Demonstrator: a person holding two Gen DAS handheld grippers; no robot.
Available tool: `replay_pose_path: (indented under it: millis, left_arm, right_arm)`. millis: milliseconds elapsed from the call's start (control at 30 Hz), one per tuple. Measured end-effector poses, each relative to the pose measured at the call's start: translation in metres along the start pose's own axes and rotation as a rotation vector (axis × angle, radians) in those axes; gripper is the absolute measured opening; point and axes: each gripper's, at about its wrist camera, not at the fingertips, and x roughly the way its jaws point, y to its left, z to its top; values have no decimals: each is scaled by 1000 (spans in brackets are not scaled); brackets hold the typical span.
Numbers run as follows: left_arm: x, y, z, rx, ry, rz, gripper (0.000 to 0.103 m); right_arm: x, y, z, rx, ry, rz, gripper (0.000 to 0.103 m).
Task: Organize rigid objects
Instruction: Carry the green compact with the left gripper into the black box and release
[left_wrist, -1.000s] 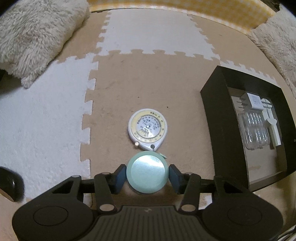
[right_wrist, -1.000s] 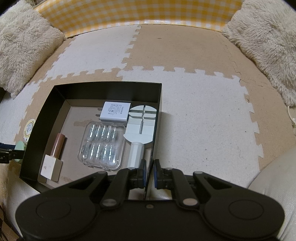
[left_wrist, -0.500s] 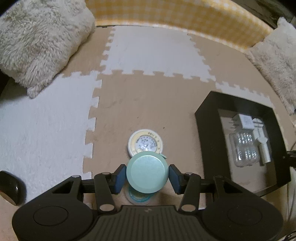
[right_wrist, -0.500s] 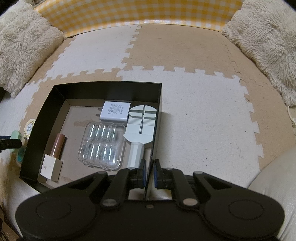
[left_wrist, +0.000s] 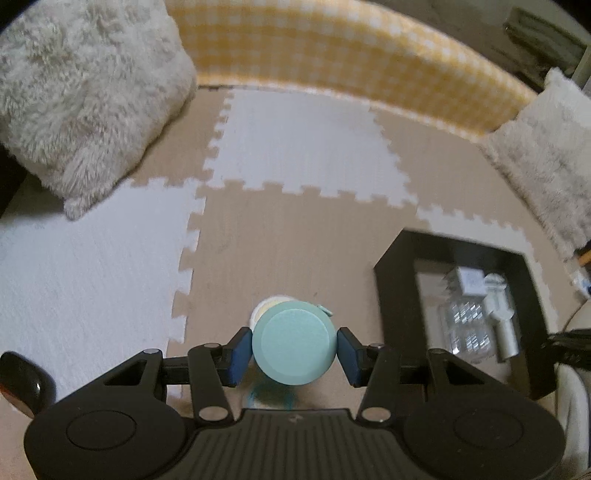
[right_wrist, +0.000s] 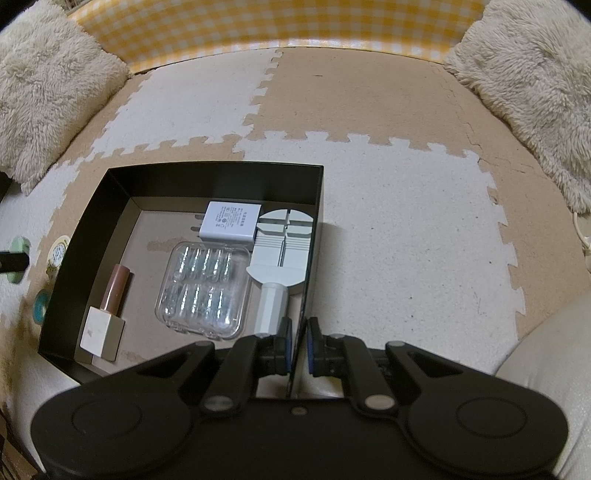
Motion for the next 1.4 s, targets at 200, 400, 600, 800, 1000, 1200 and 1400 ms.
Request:
replay_pose_path:
  millis: [200,400,600,800,1000,1200,1400]
  left_arm:
    - [-15,-31,6,61,-91,-99,51]
    - [-3,-73,8,178,-110,-162,51]
    - [17,-106,11,313,-137,-173,51]
    - [39,-125,12,446,-161,-157,51]
    - [64,-133,6,546,-153,-133,51]
    - [72,-131,4,558,-169,-129,68]
    - [59,-134,0,538,-141,-174,88]
  right_arm:
    - [0,1,-1,0,1,1,8]
    - [0,1,0,1,3,2,8]
    - [0,1,0,-2,8,-1,8]
    - [0,1,1,-4,11,0,8]
    - [0,2,2,-6,14,-5,8]
    - [0,2,2,-3,14,-3,8]
    - [0,1,2,-1,14,-1,8]
